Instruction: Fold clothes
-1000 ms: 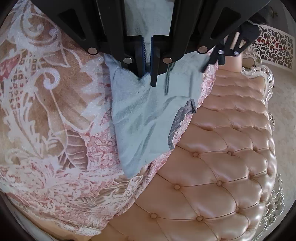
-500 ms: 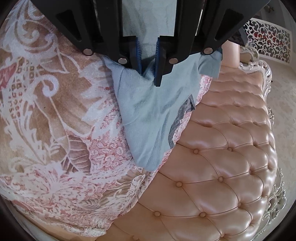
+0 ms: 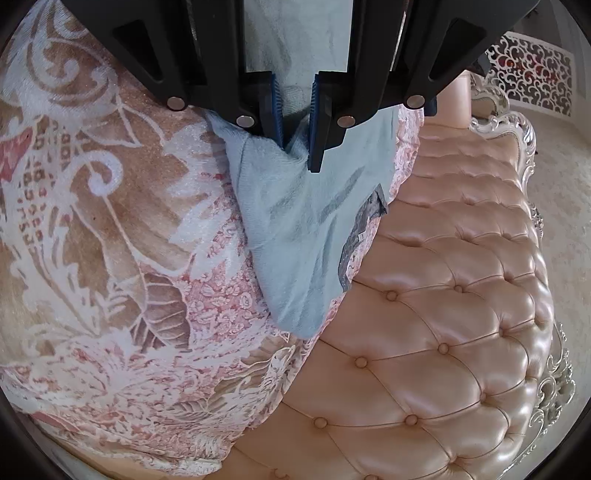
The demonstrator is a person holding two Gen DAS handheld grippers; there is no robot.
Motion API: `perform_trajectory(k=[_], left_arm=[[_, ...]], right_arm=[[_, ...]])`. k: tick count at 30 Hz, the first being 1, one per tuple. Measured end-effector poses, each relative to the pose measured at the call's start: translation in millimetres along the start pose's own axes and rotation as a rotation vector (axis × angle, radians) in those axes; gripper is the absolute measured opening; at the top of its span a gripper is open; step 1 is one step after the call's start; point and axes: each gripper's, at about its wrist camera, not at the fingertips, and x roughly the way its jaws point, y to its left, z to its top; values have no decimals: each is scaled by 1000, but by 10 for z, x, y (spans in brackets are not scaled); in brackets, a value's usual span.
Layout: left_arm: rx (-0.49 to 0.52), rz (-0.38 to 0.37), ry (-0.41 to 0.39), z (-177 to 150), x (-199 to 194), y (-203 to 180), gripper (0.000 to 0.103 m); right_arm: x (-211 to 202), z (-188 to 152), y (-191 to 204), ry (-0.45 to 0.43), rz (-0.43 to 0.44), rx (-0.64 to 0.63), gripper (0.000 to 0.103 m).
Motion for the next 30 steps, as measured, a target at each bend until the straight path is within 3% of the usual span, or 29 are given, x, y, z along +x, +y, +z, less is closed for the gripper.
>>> perform_trajectory(k=[4, 7, 15, 21, 30], left_arm=[[7, -106, 123, 249, 279, -35, 47], [-10, -114, 196, 381, 465, -30, 47], [-1, -78, 290, 424, 659, -34, 45], [23, -68, 330, 445, 698, -71, 34], [59, 34, 405, 403, 854, -84, 33]], right_arm=[[-6, -4, -16, -5, 5, 8, 13], [-8, 7, -36, -3, 11, 21, 13], [6, 20, -22, -3, 7, 15, 13], [17, 23, -8, -2, 6, 12, 13], [19, 22, 2, -2, 7, 8, 13]])
